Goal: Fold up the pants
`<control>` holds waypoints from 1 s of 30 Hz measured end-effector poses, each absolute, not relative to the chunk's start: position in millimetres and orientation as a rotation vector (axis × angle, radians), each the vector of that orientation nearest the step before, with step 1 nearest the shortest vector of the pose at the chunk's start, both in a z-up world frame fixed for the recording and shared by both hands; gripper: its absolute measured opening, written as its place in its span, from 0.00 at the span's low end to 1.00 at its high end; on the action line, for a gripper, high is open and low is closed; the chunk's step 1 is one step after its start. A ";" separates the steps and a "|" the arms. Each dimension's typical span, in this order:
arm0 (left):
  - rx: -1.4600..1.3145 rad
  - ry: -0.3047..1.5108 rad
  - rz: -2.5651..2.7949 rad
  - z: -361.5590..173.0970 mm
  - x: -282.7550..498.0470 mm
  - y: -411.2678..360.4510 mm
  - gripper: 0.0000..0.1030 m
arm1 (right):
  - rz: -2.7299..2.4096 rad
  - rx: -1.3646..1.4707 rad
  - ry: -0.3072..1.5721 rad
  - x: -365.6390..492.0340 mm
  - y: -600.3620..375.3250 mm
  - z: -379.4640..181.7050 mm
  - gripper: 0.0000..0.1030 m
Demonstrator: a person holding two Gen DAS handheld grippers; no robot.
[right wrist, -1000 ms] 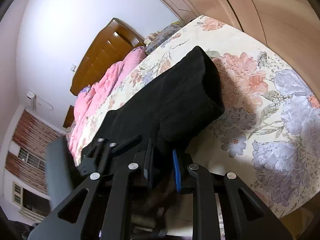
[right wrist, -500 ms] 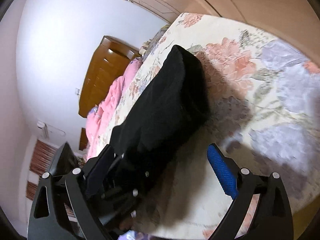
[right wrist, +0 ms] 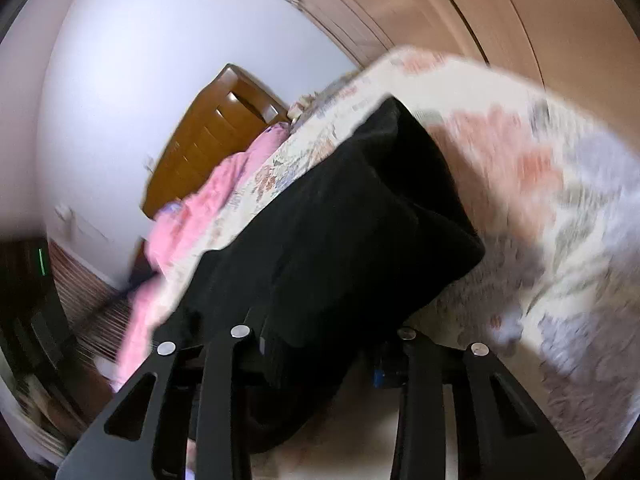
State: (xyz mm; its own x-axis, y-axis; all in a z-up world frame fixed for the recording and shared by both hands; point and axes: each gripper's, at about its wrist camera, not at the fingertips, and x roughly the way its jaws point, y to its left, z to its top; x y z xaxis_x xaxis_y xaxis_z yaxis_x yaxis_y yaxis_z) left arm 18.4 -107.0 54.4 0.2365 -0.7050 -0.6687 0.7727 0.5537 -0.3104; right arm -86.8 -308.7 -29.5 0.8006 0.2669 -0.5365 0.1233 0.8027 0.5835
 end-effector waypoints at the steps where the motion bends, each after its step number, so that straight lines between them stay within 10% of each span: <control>1: 0.052 0.923 -0.996 63.3 38.5 -112.7 0.98 | 0.059 0.573 0.641 -87.6 -299.6 -23.8 0.31; 10: 0.472 1.427 -0.961 32.4 69.9 -275.4 0.98 | -0.105 0.169 0.638 -88.4 -247.2 -10.2 0.30; 22: 1.177 1.413 -0.689 -20.3 24.5 -346.0 0.96 | -0.186 -0.121 0.623 -83.6 -218.9 -15.3 0.30; 26: 1.120 1.479 -0.682 -17.7 36.7 -324.5 0.33 | -0.190 -0.149 0.625 -86.2 -219.1 -13.6 0.30; 30: 1.004 1.436 -0.736 -0.3 39.9 -307.3 0.25 | -0.138 -0.112 0.620 -93.9 -219.1 -7.9 0.47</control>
State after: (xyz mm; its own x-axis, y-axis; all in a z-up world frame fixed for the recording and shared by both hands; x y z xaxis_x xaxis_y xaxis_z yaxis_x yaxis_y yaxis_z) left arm 39.9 -307.3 -0.3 0.0458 0.1617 -0.9858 0.8950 0.4317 0.1124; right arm -93.9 -219.1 -7.9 0.8050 -0.1621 -0.5707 0.0951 0.9848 -0.1456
